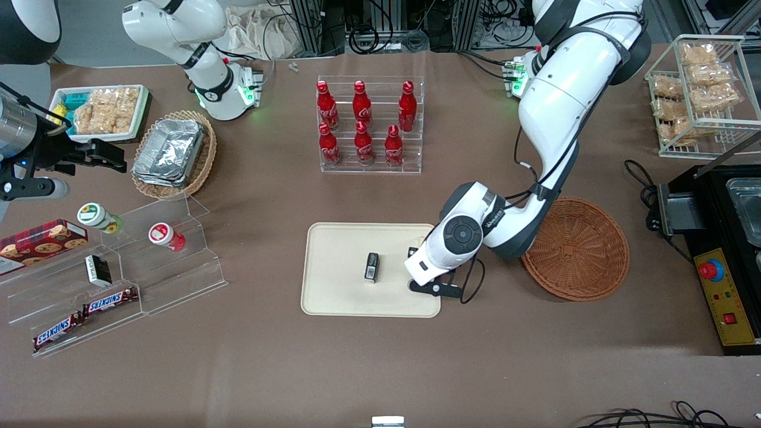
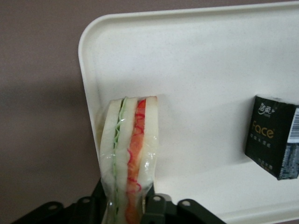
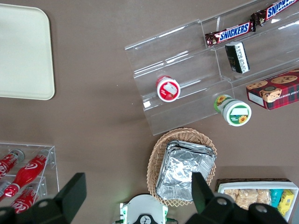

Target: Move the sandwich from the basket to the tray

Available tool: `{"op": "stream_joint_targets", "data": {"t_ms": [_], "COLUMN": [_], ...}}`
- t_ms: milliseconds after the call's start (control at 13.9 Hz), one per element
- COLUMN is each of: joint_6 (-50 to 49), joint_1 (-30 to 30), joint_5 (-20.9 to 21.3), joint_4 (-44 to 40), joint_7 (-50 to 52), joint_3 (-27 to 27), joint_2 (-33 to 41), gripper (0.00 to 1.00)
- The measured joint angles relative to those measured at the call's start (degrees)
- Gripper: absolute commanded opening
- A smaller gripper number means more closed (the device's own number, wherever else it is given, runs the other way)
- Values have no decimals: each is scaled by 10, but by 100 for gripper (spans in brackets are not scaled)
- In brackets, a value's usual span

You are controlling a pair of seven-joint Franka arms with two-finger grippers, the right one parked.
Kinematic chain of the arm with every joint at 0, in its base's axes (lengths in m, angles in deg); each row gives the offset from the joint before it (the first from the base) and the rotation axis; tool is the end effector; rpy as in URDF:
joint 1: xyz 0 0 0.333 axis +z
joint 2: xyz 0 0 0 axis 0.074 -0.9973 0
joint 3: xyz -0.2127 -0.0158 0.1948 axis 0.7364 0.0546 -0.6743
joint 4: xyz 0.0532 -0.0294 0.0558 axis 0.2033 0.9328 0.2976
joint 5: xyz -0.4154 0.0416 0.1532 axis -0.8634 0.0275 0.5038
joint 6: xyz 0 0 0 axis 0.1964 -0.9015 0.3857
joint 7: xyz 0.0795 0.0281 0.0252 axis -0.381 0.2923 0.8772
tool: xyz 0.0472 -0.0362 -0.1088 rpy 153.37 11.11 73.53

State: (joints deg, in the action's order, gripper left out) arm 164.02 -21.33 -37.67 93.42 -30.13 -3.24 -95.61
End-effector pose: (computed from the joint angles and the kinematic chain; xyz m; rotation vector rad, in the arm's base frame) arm 0.6231 -0.4219 0.1590 3.0226 -0.1704 -0.1184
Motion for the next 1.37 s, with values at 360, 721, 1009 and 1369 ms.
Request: {"op": "stream_joint_targets", "data": {"t_ms": [360, 721, 1009, 1369], "joint_6": [4, -154, -249, -345], "joint_1": [0, 21, 77, 159], "joint_5": [12, 9, -34, -50], "joint_4": [-18, -40, -38, -36], "joint_7": [32, 34, -31, -116], "joint_3": [0, -2, -3, -5], "joint_2": [8, 141, 224, 283], "gripper": [100, 100, 100, 100]}}
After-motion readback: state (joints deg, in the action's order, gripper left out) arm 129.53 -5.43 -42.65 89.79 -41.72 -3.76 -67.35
